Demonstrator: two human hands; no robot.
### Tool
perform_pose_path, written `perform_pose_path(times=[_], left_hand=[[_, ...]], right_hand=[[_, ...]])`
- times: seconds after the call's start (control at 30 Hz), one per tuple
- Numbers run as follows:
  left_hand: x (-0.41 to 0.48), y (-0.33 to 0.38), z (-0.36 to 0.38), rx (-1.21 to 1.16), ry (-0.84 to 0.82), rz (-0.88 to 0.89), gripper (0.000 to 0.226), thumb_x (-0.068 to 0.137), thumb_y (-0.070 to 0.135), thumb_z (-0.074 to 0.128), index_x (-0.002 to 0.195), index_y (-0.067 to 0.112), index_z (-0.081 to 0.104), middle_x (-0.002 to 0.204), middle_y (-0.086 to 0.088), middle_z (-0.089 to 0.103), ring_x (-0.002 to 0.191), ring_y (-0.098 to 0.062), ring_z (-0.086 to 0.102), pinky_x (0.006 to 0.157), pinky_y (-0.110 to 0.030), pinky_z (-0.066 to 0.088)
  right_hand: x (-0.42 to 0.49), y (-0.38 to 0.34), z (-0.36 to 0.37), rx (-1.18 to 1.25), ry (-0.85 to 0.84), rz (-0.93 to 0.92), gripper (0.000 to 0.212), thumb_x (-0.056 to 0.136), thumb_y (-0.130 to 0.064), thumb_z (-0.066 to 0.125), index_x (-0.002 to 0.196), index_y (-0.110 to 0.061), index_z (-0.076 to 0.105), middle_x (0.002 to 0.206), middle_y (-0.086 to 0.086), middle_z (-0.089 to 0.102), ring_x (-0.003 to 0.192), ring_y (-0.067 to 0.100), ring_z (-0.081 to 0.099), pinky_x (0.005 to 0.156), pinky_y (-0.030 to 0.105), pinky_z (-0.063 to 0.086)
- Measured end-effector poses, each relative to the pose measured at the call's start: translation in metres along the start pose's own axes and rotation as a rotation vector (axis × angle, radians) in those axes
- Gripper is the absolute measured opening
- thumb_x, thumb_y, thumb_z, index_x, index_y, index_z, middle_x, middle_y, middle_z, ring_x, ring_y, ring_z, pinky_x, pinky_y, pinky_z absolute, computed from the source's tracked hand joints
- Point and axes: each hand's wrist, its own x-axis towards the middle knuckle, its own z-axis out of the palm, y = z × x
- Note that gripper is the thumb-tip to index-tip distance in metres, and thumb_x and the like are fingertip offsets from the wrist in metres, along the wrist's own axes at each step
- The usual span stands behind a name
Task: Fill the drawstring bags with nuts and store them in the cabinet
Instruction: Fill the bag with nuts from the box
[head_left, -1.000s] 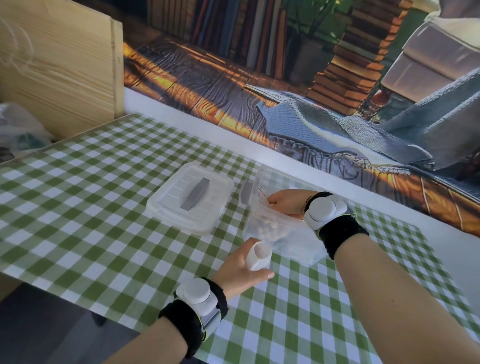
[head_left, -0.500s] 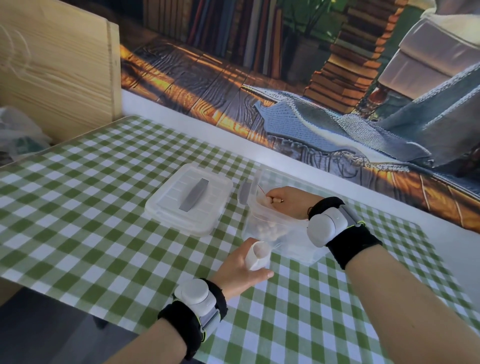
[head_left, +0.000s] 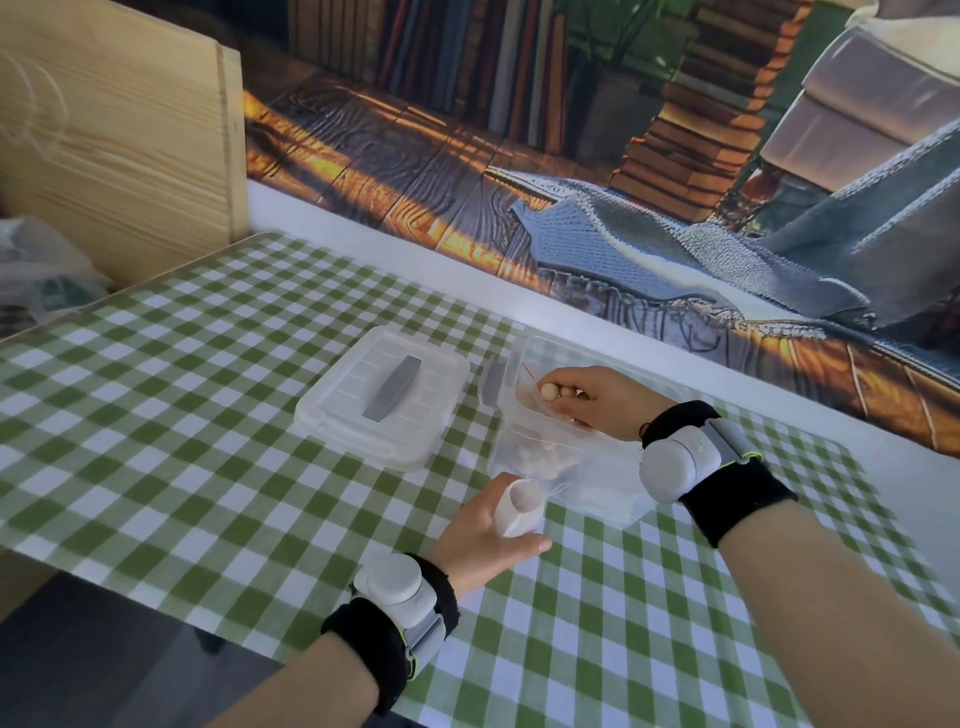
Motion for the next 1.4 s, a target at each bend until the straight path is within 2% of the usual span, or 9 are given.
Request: perform_pose_path(times=[0.23, 0.33, 0.47, 0.63, 0.77, 0.9, 1.03, 1.23, 1.4], left_hand=[[0.0, 0.0, 0.0, -0.019, -0.003, -0.022, 0.037, 0.08, 0.024, 0.071, 0.107, 0.038, 0.048, 0.094, 0.016, 0.055, 0.085, 0.005, 0.054, 0.073, -0.011, 0.045], [0.0, 0.0, 0.0, -0.025, -0.014, -0.021, 0.037, 0.08, 0.024, 0.071, 0.108, 0.035, 0.049, 0.093, 0.017, 0.055, 0.083, 0.007, 0.053, 0.073, -0.012, 0.045], [0.0, -0.001, 0.0, -0.02, -0.019, -0.023, 0.038, 0.08, 0.024, 0.072, 0.108, 0.033, 0.049, 0.091, 0.018, 0.054, 0.084, 0.005, 0.054, 0.073, -0.014, 0.043], [0.001, -0.002, 0.001, -0.032, -0.015, -0.023, 0.035, 0.077, 0.02, 0.072, 0.094, 0.039, 0.048, 0.074, 0.025, 0.052, 0.07, 0.009, 0.051, 0.064, -0.011, 0.04], [0.002, -0.005, 0.002, -0.047, -0.027, -0.014, 0.033, 0.079, 0.016, 0.07, 0.092, 0.037, 0.048, 0.072, 0.023, 0.05, 0.066, 0.007, 0.049, 0.064, -0.017, 0.042], [0.002, -0.005, 0.002, -0.08, -0.024, -0.018, 0.033, 0.079, 0.014, 0.07, 0.1, 0.031, 0.051, 0.079, 0.015, 0.049, 0.068, 0.004, 0.05, 0.064, -0.019, 0.045], [0.002, -0.004, 0.002, -0.086, -0.024, -0.025, 0.034, 0.078, 0.016, 0.07, 0.099, 0.035, 0.05, 0.079, 0.016, 0.048, 0.067, 0.003, 0.049, 0.064, -0.02, 0.045], [-0.001, -0.002, 0.002, -0.098, -0.025, -0.017, 0.035, 0.078, 0.018, 0.071, 0.086, 0.044, 0.049, 0.076, 0.016, 0.049, 0.068, 0.0, 0.051, 0.061, -0.019, 0.044], [0.0, -0.002, 0.002, -0.12, -0.019, -0.027, 0.034, 0.078, 0.014, 0.072, 0.102, 0.028, 0.053, 0.082, 0.012, 0.052, 0.072, -0.001, 0.052, 0.063, -0.018, 0.046]], right_hand=[[-0.002, 0.0, -0.002, 0.213, 0.157, -0.029, 0.017, 0.095, -0.006, 0.046, 0.104, -0.013, 0.059, 0.081, 0.005, 0.058, 0.054, 0.006, 0.051, 0.052, 0.01, 0.043], [-0.005, -0.002, -0.007, 0.676, 0.205, 0.091, 0.016, 0.098, -0.011, 0.043, 0.097, -0.013, 0.058, 0.074, 0.002, 0.056, 0.051, 0.009, 0.048, 0.048, 0.014, 0.042], [-0.018, -0.004, -0.018, 1.421, 0.0, 0.203, 0.015, 0.096, -0.015, 0.042, 0.095, -0.008, 0.056, 0.067, 0.001, 0.052, 0.047, 0.006, 0.048, 0.043, 0.013, 0.042], [-0.044, -0.004, -0.005, 1.565, -0.291, 0.203, 0.021, 0.082, -0.017, 0.057, 0.099, -0.005, 0.058, 0.074, 0.005, 0.054, 0.051, 0.009, 0.05, 0.042, 0.016, 0.044], [-0.066, -0.006, 0.019, 1.363, -0.411, 0.248, 0.022, 0.086, -0.02, 0.057, 0.101, -0.004, 0.059, 0.07, 0.002, 0.053, 0.045, 0.005, 0.043, 0.037, 0.012, 0.034], [-0.078, -0.012, 0.043, 0.67, -0.134, 0.252, 0.023, 0.098, -0.017, 0.044, 0.111, -0.007, 0.059, 0.065, 0.0, 0.047, 0.046, 0.006, 0.04, 0.043, 0.016, 0.033], [-0.082, -0.014, 0.06, -0.005, 0.026, 0.03, 0.028, 0.098, -0.023, 0.042, 0.123, -0.015, 0.053, 0.068, -0.013, 0.047, 0.063, 0.003, 0.046, 0.062, 0.013, 0.038], [-0.077, -0.02, 0.067, -0.108, -0.016, -0.03, 0.04, 0.1, -0.025, 0.038, 0.139, -0.018, 0.036, 0.086, -0.014, 0.048, 0.072, 0.0, 0.046, 0.064, 0.009, 0.036], [-0.075, -0.019, 0.066, 0.165, 0.091, 0.109, 0.017, 0.095, -0.026, 0.048, 0.094, -0.01, 0.046, 0.068, -0.002, 0.055, 0.059, 0.01, 0.051, 0.055, 0.018, 0.04]])
